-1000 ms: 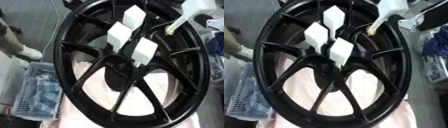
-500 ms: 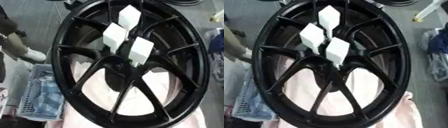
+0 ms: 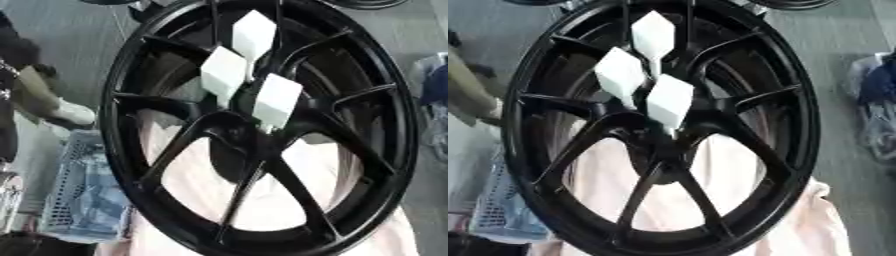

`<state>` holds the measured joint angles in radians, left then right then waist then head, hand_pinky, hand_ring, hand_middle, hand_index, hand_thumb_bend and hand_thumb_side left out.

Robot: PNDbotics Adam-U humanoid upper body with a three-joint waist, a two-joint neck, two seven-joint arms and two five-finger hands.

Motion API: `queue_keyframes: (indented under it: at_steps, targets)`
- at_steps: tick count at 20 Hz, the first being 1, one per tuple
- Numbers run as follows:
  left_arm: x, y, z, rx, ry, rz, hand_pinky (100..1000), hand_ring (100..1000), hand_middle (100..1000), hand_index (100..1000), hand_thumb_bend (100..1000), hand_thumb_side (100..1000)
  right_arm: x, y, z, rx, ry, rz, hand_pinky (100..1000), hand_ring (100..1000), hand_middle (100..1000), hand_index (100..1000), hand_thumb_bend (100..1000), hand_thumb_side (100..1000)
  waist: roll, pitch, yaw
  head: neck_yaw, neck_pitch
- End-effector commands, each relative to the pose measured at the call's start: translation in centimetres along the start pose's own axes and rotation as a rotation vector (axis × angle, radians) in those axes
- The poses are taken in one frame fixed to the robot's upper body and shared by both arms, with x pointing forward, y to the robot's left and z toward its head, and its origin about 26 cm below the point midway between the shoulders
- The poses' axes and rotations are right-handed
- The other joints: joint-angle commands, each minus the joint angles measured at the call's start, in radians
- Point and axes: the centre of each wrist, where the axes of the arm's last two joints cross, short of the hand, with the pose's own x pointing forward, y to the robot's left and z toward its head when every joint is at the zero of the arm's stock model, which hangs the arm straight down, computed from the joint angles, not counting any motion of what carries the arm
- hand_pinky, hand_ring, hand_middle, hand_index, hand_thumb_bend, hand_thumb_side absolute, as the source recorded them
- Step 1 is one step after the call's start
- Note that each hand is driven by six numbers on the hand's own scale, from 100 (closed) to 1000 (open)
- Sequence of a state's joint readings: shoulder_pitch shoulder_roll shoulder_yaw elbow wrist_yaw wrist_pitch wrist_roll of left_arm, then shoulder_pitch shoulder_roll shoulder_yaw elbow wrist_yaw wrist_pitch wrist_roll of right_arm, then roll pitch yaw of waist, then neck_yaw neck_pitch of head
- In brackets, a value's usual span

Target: Pull the pin out of the wheel hub.

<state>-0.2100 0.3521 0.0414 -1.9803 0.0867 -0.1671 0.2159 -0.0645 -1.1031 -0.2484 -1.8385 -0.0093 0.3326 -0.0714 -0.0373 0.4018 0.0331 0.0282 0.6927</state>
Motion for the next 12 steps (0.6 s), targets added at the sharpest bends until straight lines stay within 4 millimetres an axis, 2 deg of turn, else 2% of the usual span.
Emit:
queue_keyframes:
  at_steps: [1,2,3,5,7,12]
  targets:
    - [0.6,0.3,-0.3,0.005,-0.028,-0.008,811,723,631,766,100,735,-1.6,0.2,0.9,-0.08,0.043,0.003,685,782,625,620,201,100,0.002,-0.017,0.003,0.003,-0.006]
    - [0.6,0.2,-0.3,0.005,-0.028,-0.005,811,724,632,766,100,735,-2.2,0.7,1.4,-0.086,0.064,-0.002,687,787,635,632,211,100,0.002,-0.017,0.006,0.002,-0.006]
    - [0.6,0.2,-0.3,0.004,-0.028,-0.002,811,724,632,766,100,736,-2.7,1.2,1.9,-0.092,0.082,-0.001,705,823,704,705,271,100,0.003,-0.018,0.009,0.0,-0.006]
    - [0.6,0.0,-0.4,0.0,-0.027,0.006,812,724,632,767,100,736,-3.4,2.1,3.0,-0.101,0.114,0.01,739,887,803,777,344,100,0.004,-0.019,0.016,-0.006,-0.006]
    - [0.6,-0.1,-0.3,-0.002,-0.025,0.011,812,724,632,767,100,736,-4.0,2.8,4.1,-0.107,0.151,0.026,752,913,837,798,363,123,0.006,-0.02,0.021,-0.01,-0.006]
    - [0.6,-0.1,-0.3,-0.004,-0.023,0.017,812,725,633,767,100,736,-4.2,3.3,5.2,-0.142,0.2,0.019,740,907,829,790,328,111,0.006,-0.023,0.025,-0.014,-0.007]
